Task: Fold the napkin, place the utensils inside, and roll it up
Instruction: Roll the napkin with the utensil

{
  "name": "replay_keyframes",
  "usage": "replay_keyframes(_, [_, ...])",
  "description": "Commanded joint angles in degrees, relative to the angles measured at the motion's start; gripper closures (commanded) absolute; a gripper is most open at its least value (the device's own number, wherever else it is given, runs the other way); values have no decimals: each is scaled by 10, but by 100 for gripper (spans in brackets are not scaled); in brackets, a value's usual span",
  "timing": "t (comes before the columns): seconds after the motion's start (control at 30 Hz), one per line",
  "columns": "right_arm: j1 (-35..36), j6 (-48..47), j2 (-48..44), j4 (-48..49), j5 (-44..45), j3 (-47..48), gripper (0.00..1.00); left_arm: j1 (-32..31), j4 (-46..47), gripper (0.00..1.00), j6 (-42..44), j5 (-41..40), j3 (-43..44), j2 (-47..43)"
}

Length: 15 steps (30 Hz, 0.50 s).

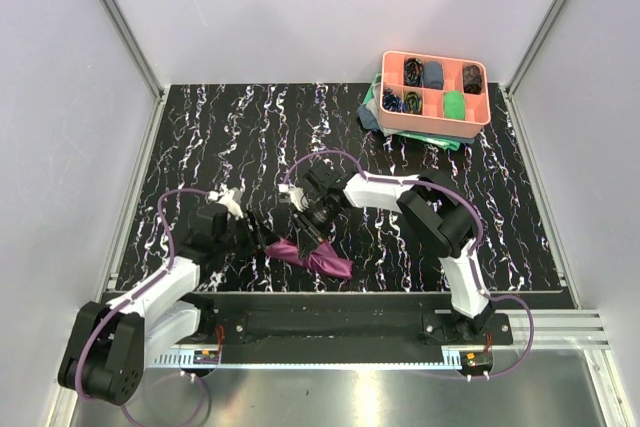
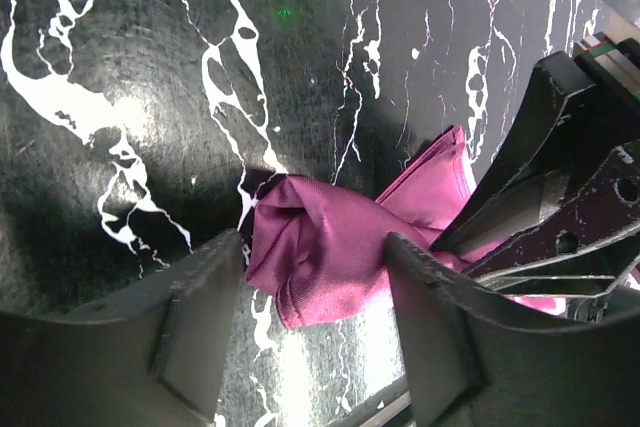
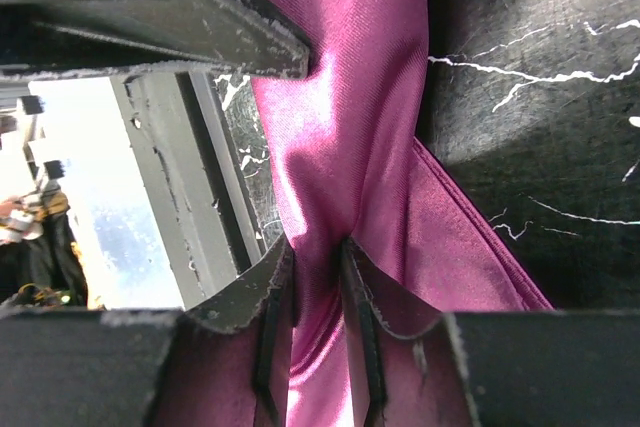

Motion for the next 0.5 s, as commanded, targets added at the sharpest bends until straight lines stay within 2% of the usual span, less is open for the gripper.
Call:
replay_keyframes(0.0, [-7, -1, 17, -10, -29, 17, 71, 1, 64, 42, 10, 16, 0, 14])
replay_keyframes(0.1, [-9, 1, 14, -10, -30, 19, 69, 1, 83, 56, 10, 14, -5, 25])
replay_keyframes(0.13, [-11, 3, 11, -10, -29, 20, 67, 1, 86, 64, 8, 14, -8, 32])
replay_keyframes(0.23, [-11, 7, -1, -10, -16, 22, 61, 1, 84, 76, 5, 9, -8, 46])
replay_keyframes(0.27, [-12, 8, -6, -10, -11, 22, 55, 1, 81, 81, 4, 7, -6, 50])
replay_keyframes(0.37, [-12, 16, -28, -11, 9, 25, 46, 1, 61, 89, -2, -5, 3, 58])
replay_keyframes(0.47, [-11, 21, -63, -11, 24, 24, 39, 2, 24, 89, -5, -15, 19, 68])
